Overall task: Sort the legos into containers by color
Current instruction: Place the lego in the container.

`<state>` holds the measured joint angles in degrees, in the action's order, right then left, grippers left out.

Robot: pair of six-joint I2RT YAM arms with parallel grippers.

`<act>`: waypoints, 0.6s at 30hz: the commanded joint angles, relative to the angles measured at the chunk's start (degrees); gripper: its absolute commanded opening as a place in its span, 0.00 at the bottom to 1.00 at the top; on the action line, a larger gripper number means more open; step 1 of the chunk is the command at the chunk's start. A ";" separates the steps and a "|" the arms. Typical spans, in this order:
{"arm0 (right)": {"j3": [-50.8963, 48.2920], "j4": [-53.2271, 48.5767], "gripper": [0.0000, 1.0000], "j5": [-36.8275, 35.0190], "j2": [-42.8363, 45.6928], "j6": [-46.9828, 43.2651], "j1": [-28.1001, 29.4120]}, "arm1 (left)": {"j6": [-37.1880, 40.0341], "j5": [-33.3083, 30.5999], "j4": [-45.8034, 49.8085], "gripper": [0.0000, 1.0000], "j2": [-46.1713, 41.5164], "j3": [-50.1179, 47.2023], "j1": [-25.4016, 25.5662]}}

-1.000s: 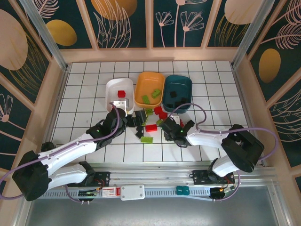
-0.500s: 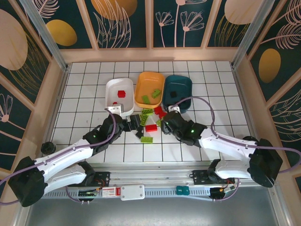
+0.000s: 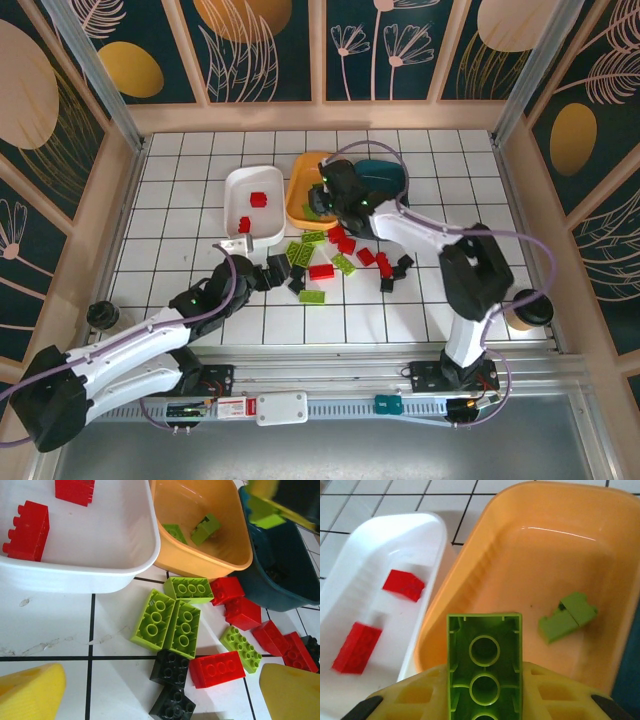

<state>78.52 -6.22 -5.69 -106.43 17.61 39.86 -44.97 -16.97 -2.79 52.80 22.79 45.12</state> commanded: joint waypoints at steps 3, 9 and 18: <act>10.13 -2.86 0.20 1.09 -10.75 -1.53 -2.09 | -1.45 1.53 0.77 0.99 -1.03 -1.71 0.23; 14.89 -3.74 0.55 1.54 -15.25 -0.48 -2.52 | -0.72 3.75 0.52 0.99 -0.03 -1.86 0.23; 3.53 1.91 0.66 2.87 -3.01 0.87 -2.14 | 3.78 7.75 0.62 0.87 8.32 2.57 3.00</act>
<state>85.76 -7.64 -3.53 -116.86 17.26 37.39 -43.75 -10.76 -2.66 58.24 22.28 46.33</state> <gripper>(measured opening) 0.657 0.873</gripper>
